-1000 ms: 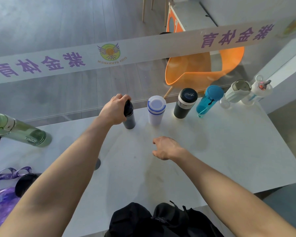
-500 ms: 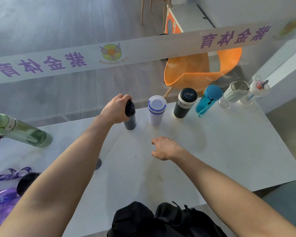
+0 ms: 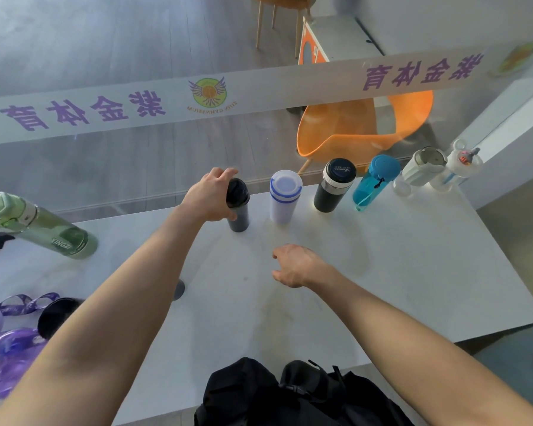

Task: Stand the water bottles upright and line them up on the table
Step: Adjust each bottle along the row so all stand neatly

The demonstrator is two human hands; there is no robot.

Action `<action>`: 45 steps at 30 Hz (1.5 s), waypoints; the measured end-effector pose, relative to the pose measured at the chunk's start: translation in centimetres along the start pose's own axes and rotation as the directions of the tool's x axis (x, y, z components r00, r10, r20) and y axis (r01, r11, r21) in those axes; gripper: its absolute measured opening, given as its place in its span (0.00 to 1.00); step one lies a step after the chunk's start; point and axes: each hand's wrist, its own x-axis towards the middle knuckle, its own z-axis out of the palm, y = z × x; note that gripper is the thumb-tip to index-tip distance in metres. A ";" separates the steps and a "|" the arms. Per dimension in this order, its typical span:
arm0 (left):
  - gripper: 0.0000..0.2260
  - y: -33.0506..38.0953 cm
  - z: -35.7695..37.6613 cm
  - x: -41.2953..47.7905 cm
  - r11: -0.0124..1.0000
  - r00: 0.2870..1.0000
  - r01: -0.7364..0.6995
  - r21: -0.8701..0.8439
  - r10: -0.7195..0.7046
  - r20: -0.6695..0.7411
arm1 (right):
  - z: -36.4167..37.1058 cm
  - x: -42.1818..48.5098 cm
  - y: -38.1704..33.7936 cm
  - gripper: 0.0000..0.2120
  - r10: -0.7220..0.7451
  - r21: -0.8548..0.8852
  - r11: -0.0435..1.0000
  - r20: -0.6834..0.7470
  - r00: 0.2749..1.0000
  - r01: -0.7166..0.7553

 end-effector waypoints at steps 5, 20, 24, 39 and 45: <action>0.43 -1.8 -3.2 -4.2 0.998 0.990 0.054 -0.019 -0.056 -0.130 | -0.7 -0.4 -2.7 0.24 -0.080 -0.052 0.996 -0.045 0.996 0.077; 0.57 -15.5 -2.8 -26.6 0.879 0.847 0.464 0.108 -0.476 0.235 | -0.4 -1.2 -23.7 0.47 -0.435 -0.018 0.885 -0.389 0.812 0.465; 0.32 -18.9 -1.5 -26.2 0.944 0.936 0.324 0.062 -0.329 0.123 | 0.8 0.2 -25.8 0.39 -0.385 0.028 0.905 -0.376 0.843 0.426; 0.29 -21.2 -4.9 -15.9 0.984 0.983 0.168 -0.064 -0.172 -0.066 | -7.8 6.5 -22.4 0.32 -0.026 0.221 0.959 -0.559 0.829 0.179; 0.29 -21.3 -5.8 -12.7 0.989 0.990 0.128 -0.073 -0.132 -0.058 | -8.6 8.0 -21.7 0.31 -0.007 0.215 0.968 -0.495 0.869 0.130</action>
